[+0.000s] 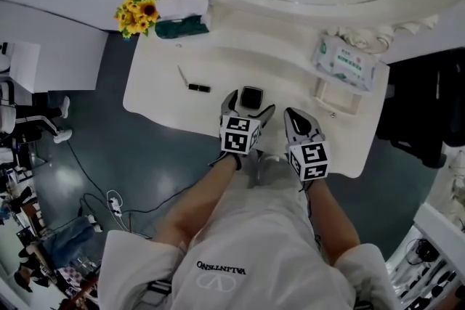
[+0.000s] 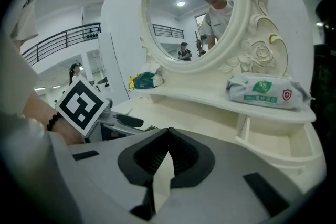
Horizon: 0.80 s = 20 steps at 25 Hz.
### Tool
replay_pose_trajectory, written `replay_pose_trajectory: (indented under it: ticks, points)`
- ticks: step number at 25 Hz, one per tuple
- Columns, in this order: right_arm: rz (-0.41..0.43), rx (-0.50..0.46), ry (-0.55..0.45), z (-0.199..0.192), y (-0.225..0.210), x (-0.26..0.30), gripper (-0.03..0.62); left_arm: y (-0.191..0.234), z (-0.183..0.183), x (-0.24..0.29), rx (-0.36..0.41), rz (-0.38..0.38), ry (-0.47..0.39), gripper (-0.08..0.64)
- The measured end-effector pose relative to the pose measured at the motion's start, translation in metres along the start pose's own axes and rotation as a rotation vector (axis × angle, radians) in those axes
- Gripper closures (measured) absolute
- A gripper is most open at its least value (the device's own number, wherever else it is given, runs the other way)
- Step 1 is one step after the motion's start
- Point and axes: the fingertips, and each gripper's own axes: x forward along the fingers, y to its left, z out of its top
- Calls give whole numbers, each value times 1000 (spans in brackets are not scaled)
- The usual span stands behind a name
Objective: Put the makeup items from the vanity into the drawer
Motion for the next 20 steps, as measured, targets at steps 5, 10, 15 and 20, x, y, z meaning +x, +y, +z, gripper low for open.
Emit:
replay_pose_trajectory:
  ticks: [5, 10, 15, 20]
  points:
    - [-9, 33, 32, -9, -14, 14, 580, 9, -2, 9, 1, 40, 5, 66]
    - [-19, 59, 58, -16, -22, 25, 580, 13, -2, 18, -12, 42, 17, 66]
    - [-21, 84, 64, -20, -24, 31, 580, 11, -4, 26, -9, 38, 25, 66]
    - [-19, 80, 65, -23, -25, 32, 580, 12, -11, 30, -3, 58, 32, 67]
